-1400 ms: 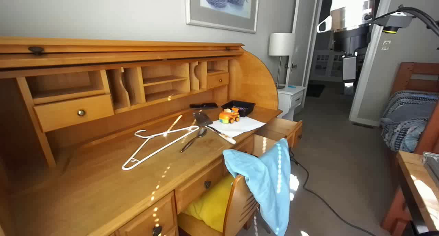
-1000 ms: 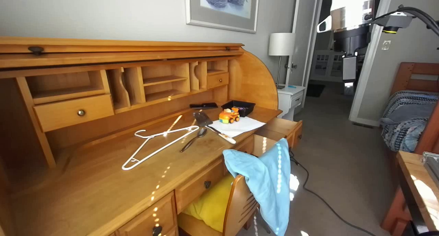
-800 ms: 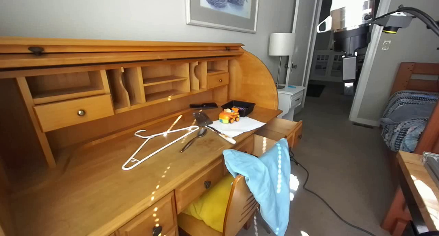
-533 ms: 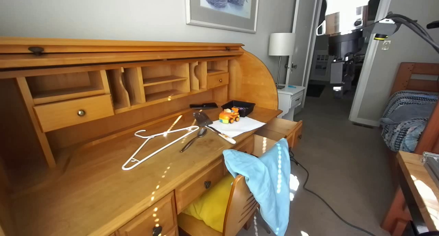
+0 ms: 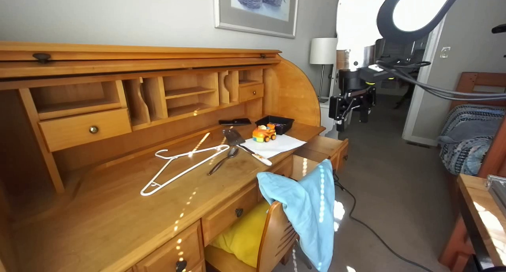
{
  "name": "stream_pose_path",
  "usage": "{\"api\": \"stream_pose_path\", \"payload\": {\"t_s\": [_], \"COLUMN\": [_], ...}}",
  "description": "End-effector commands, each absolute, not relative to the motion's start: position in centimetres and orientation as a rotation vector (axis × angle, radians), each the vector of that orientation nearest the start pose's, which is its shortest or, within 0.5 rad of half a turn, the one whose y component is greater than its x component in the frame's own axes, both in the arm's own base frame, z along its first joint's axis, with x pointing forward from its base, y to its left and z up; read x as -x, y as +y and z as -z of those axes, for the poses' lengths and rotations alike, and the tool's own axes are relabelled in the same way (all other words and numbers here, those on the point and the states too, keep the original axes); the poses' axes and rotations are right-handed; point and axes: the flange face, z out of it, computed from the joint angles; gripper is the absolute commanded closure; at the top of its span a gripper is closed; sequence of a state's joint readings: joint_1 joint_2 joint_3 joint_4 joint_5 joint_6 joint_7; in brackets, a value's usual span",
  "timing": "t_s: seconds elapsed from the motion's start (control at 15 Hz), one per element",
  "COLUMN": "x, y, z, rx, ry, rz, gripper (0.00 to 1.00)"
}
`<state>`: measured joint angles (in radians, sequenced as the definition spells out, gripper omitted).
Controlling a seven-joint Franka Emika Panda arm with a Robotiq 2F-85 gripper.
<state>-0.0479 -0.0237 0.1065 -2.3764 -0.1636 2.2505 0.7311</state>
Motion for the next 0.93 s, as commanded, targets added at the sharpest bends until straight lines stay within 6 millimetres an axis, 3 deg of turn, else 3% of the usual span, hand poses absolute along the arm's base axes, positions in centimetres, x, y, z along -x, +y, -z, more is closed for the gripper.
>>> {"api": "stream_pose_path", "payload": {"t_s": [0.0, 0.13, 0.2, 0.33, 0.73, 0.87], "x": [-53.6, -55.6, -53.1, -53.8, -53.7, -55.6], "y": [0.2, -1.1, -0.5, -1.2, -0.4, -0.4], "z": [-30.7, -30.4, -30.7, -30.2, -30.1, -28.5], "rx": [3.163, 3.137, 3.131, 3.128, 3.117, 3.104], "ry": [1.088, 1.177, 1.094, 1.113, 1.101, 1.175], "rz": [-0.057, -0.072, -0.069, -0.078, -0.057, -0.003], "gripper": [0.00, 0.00, 0.00, 0.00, 0.00, 0.00]}}
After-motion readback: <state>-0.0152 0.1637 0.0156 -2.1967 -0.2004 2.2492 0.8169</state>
